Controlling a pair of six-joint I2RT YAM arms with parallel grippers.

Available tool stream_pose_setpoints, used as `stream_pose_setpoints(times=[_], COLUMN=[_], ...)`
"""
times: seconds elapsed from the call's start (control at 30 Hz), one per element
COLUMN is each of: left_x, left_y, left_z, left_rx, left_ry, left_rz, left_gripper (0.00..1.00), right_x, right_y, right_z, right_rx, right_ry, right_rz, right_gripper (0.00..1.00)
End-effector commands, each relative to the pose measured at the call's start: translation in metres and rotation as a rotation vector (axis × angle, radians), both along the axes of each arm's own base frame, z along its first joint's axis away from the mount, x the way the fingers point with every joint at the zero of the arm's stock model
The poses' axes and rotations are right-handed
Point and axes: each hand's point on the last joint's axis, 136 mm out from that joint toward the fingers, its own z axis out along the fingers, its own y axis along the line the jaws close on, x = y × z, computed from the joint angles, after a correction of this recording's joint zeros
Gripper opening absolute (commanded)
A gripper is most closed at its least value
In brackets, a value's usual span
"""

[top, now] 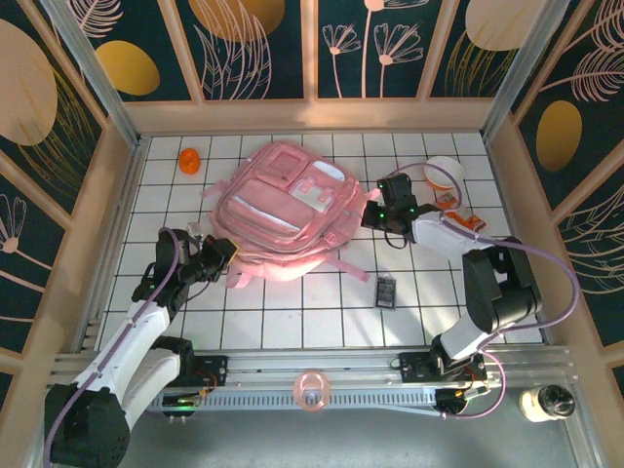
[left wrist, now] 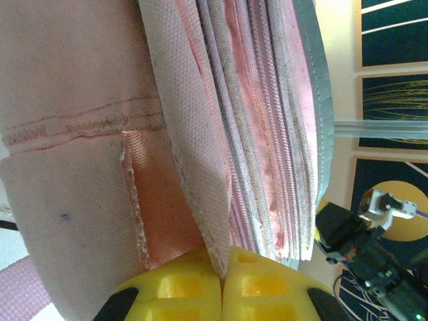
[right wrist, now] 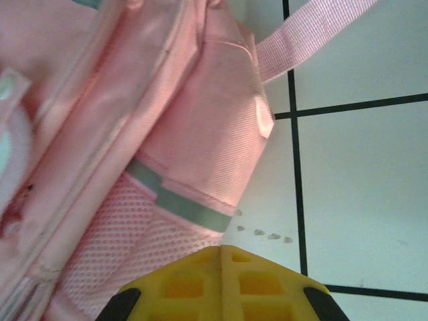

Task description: Pack the student bag

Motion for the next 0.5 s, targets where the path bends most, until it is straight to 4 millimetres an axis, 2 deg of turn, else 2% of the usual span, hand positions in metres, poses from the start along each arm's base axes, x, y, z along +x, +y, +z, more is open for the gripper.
stream_pose_setpoints(times=[0.0, 0.07, 0.2, 0.23, 0.33, 0.47], left_x=[-0.005, -0.004, 0.000, 0.002, 0.006, 0.009], left_y=[-0.005, -0.004, -0.005, -0.005, -0.004, -0.004], left_z=[0.011, 0.009, 0.008, 0.010, 0.015, 0.019], left_rx=[-0.042, -0.037, -0.057, -0.054, -0.043, -0.036], left_ry=[-0.023, -0.020, -0.024, -0.030, -0.042, -0.049], left_rz=[-0.031, -0.022, -0.008, -0.008, -0.006, -0.012], left_gripper=[0.00, 0.00, 0.00, 0.00, 0.00, 0.00], right_x=[0.013, 0.004, -0.038, -0.053, -0.082, -0.097], right_y=[0.015, 0.029, 0.065, 0.079, 0.092, 0.101], right_z=[0.018, 0.029, 0.045, 0.048, 0.042, 0.028], right_rx=[0.032, 0.058, 0.029, 0.014, -0.022, -0.072], right_ry=[-0.062, -0.076, -0.123, -0.137, -0.139, -0.101], right_rz=[0.040, 0.094, 0.286, 0.355, 0.471, 0.540], right_gripper=[0.00, 0.03, 0.30, 0.35, 0.40, 0.43])
